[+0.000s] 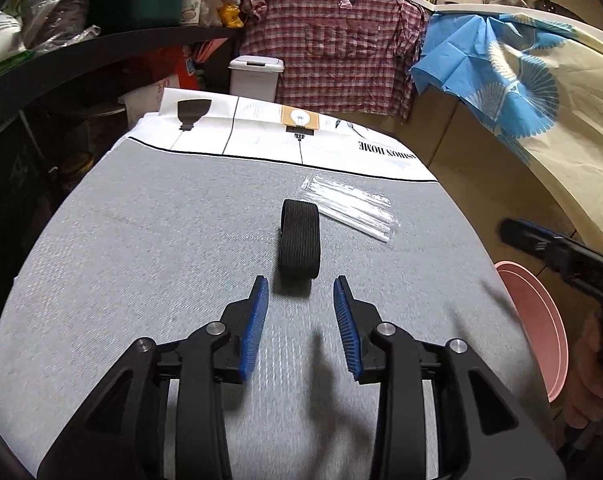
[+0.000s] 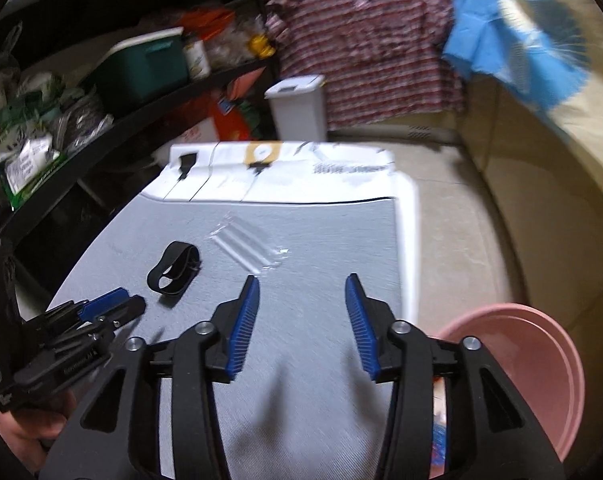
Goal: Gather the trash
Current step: 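Move the left tool to the black hair tie while the right tool reaches the clear straw bag, then close the left tool on the hair tie while the right tool closes on the straw bag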
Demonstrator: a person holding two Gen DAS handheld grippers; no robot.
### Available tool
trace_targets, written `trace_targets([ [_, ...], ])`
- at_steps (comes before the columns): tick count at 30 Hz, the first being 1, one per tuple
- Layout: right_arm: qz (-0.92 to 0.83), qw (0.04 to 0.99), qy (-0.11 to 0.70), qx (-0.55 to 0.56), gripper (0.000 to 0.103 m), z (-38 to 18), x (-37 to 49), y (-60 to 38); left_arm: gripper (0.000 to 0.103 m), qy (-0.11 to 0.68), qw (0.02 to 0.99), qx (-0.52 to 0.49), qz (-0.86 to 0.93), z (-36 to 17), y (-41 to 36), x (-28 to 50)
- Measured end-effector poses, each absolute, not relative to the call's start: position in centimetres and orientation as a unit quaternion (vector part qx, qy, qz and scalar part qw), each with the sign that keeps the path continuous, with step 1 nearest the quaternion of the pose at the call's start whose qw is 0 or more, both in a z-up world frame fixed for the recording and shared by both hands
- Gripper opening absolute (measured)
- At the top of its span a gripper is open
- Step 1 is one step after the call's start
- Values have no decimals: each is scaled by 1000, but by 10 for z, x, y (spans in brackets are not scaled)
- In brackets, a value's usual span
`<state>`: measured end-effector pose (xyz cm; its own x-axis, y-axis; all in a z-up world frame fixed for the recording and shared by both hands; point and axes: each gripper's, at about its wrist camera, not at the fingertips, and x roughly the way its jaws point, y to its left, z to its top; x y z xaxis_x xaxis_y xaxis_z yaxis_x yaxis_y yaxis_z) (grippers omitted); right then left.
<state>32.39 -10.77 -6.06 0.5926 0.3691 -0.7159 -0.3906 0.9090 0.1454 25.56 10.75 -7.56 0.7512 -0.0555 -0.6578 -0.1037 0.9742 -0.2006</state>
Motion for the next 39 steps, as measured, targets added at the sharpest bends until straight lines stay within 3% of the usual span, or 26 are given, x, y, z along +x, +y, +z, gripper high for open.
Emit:
trace_targets([
  [5,239,877,414,-51,55,-79,363,-68,34,359,926,-113,7,-79,108,268],
  [12,266,849,447,-93,57,-109,408,-29,34,370,921,-122,1,-81,115,280],
  [14,271,844,453,-98,57,-114,413,-25,33,373,920,-120,-1,-82,115,283],
  [16,275,835,464,-107,57,-121,418,-19,24,380,917,-120,-2,-83,115,285],
  [19,286,828,469,-115,56,-125,417,-15,24,386,914,-124,2,-86,118,285],
  [21,292,825,471,-115,52,-126,416,-14,24,386,914,-126,3,-86,119,283],
  [29,304,817,478,-105,13,-125,397,-20,24,381,915,-135,10,-77,122,273],
  [39,276,826,489,-52,10,-101,349,-58,24,371,920,-127,9,-56,116,247],
])
